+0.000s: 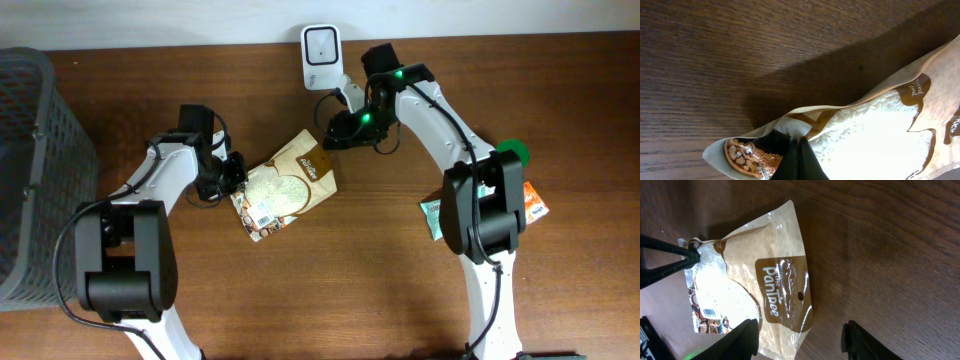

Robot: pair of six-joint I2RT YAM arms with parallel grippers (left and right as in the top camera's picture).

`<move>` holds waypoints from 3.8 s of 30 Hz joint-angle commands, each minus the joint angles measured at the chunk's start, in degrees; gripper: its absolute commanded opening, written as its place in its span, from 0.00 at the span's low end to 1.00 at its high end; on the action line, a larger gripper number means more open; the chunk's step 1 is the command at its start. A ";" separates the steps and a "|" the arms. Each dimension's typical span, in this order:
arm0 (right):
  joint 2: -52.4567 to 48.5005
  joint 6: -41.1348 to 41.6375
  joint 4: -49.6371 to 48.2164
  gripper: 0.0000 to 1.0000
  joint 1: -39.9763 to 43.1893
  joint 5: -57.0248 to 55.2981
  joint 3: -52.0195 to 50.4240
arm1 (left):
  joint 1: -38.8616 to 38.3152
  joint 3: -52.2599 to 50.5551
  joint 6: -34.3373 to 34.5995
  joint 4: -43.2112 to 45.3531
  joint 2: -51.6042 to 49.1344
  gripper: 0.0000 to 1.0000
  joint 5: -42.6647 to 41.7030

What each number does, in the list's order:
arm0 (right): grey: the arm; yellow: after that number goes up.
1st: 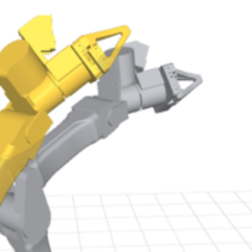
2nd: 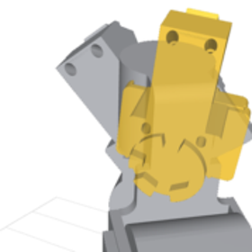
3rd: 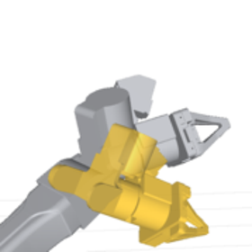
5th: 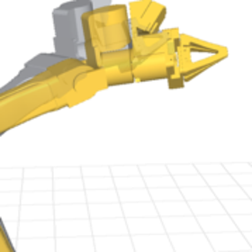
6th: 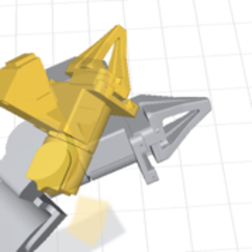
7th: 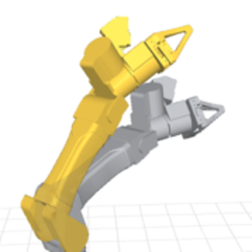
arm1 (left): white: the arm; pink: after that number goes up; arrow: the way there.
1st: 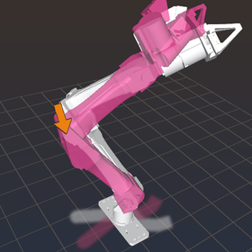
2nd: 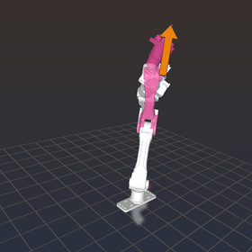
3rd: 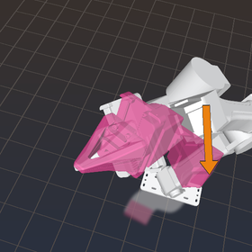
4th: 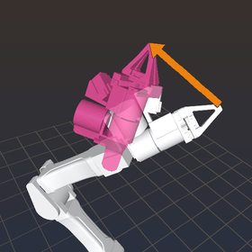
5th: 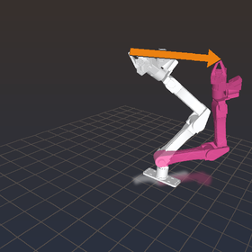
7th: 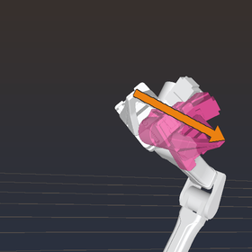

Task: Scan the item barcode
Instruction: 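Grasp the rice bag with both left and right grippers, then lift the bag with the right gripper toward the scanner, withdraw left, then hold the rice bag in front of the white scanner with the right gripper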

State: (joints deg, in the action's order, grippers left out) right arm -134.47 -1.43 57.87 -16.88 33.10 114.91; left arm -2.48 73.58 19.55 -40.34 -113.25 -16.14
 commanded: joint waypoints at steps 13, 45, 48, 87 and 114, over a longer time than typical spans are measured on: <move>-7.52 0.39 -1.97 0.54 -0.68 8.72 -0.26 | 0.81 -2.54 -2.97 3.50 -8.94 0.00 3.98; -14.14 7.08 -12.09 0.04 -9.99 26.34 -0.24 | 1.66 -2.51 -5.07 3.61 -8.87 0.00 4.00; -13.66 7.06 -12.04 0.04 -8.44 27.26 -0.20 | 1.95 -1.33 -5.20 2.19 -8.83 0.00 4.04; 23.71 4.26 -9.73 0.04 3.96 -17.33 -0.22 | 12.04 24.61 -12.37 -17.22 -3.39 0.99 7.19; 4.15 -57.99 -56.92 0.04 -7.17 -50.80 -0.22 | 12.04 24.61 -12.37 -17.22 -3.39 0.99 7.21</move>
State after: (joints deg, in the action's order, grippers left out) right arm -128.33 -48.51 3.38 -22.96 -16.23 114.08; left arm 9.41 97.54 7.66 -57.49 -118.19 -9.34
